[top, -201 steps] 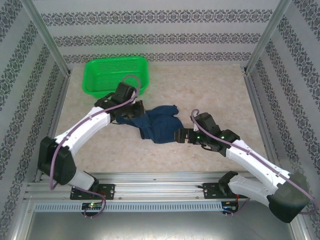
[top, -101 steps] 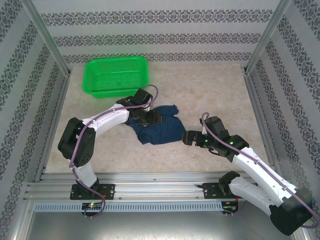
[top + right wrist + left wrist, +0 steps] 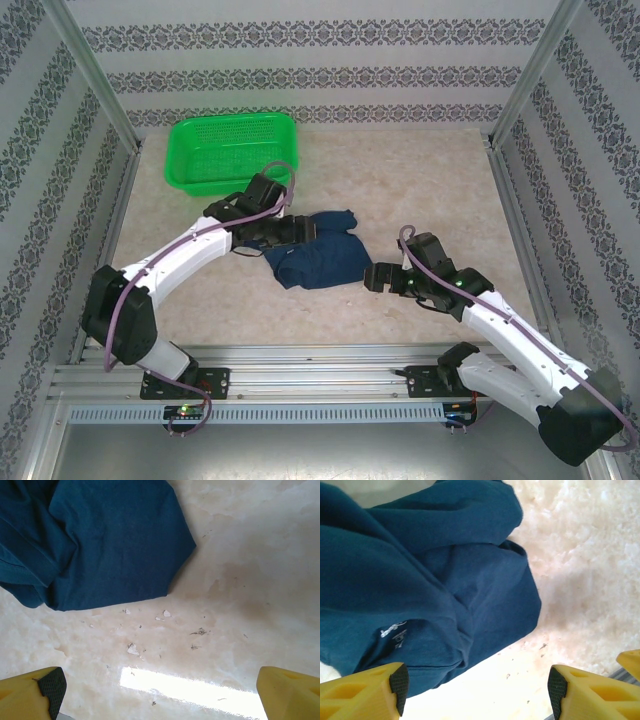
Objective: Fold and stack the t-shirts
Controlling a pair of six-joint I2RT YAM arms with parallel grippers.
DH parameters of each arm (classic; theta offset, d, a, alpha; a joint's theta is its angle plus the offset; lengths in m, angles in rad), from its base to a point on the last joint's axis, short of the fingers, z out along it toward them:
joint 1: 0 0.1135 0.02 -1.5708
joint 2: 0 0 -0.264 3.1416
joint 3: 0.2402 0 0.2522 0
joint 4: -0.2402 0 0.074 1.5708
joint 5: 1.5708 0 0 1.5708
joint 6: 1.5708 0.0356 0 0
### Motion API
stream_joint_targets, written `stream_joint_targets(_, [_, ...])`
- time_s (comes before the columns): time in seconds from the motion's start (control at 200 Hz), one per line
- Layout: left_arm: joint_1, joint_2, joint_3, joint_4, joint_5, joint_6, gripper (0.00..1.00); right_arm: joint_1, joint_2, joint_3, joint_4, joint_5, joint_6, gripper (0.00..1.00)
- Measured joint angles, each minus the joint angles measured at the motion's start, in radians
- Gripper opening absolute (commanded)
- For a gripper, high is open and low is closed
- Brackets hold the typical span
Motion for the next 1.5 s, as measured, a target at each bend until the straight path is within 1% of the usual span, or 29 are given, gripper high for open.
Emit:
stream_joint_targets(0.21, [0.068,-0.043,-0.15,0.035,0.012,-0.069,0.75,0.0,-0.001,-0.005,0.0,-0.003,0.0,0.98])
stream_joint_targets(0.425, [0.071,-0.048,-0.153,0.047,0.03,-0.066,0.74,0.0,-0.008,-0.013,0.0,-0.011,0.002,0.98])
stream_joint_targets(0.52, [0.046,-0.03,-0.102,0.023,0.018,-0.039,0.74,0.0,-0.008,-0.013,0.0,-0.013,0.004,0.98])
stream_joint_targets(0.664, [-0.03,0.037,0.034,-0.03,-0.023,0.021,0.72,0.0,-0.008,-0.02,0.005,-0.018,0.008,0.98])
stream_joint_targets(0.769, [-0.078,0.096,0.102,-0.076,-0.063,0.056,0.68,-0.005,-0.008,-0.027,0.007,-0.02,0.011,0.98])
stream_joint_targets(0.984, [-0.122,0.26,0.213,-0.199,-0.15,0.109,0.64,-0.007,-0.011,-0.031,0.008,-0.023,0.019,0.98])
stream_joint_targets(1.059, [-0.137,0.318,0.255,-0.23,-0.174,0.125,0.55,-0.012,-0.016,-0.031,0.008,-0.023,0.022,0.98])
stream_joint_targets(1.159, [-0.151,0.37,0.28,-0.253,-0.199,0.142,0.39,-0.013,-0.022,-0.031,0.008,-0.023,0.024,0.98])
stream_joint_targets(1.199, [-0.152,0.385,0.288,-0.264,-0.207,0.154,0.3,-0.013,-0.022,-0.032,0.01,-0.023,0.024,0.98])
stream_joint_targets(1.264, [-0.152,0.406,0.308,-0.284,-0.222,0.163,0.11,-0.013,-0.022,-0.033,0.012,-0.023,0.025,0.98])
stream_joint_targets(1.314, [-0.151,0.411,0.323,-0.296,-0.237,0.174,0.0,-0.013,-0.022,-0.036,0.016,-0.023,0.026,0.98])
stream_joint_targets(1.414, [-0.151,0.404,0.353,-0.315,-0.248,0.185,0.0,-0.013,-0.022,-0.039,0.019,-0.023,0.026,0.98])
stream_joint_targets(1.499, [-0.144,0.356,0.364,-0.318,-0.246,0.182,0.0,-0.013,-0.015,-0.039,0.025,-0.023,0.026,0.98])
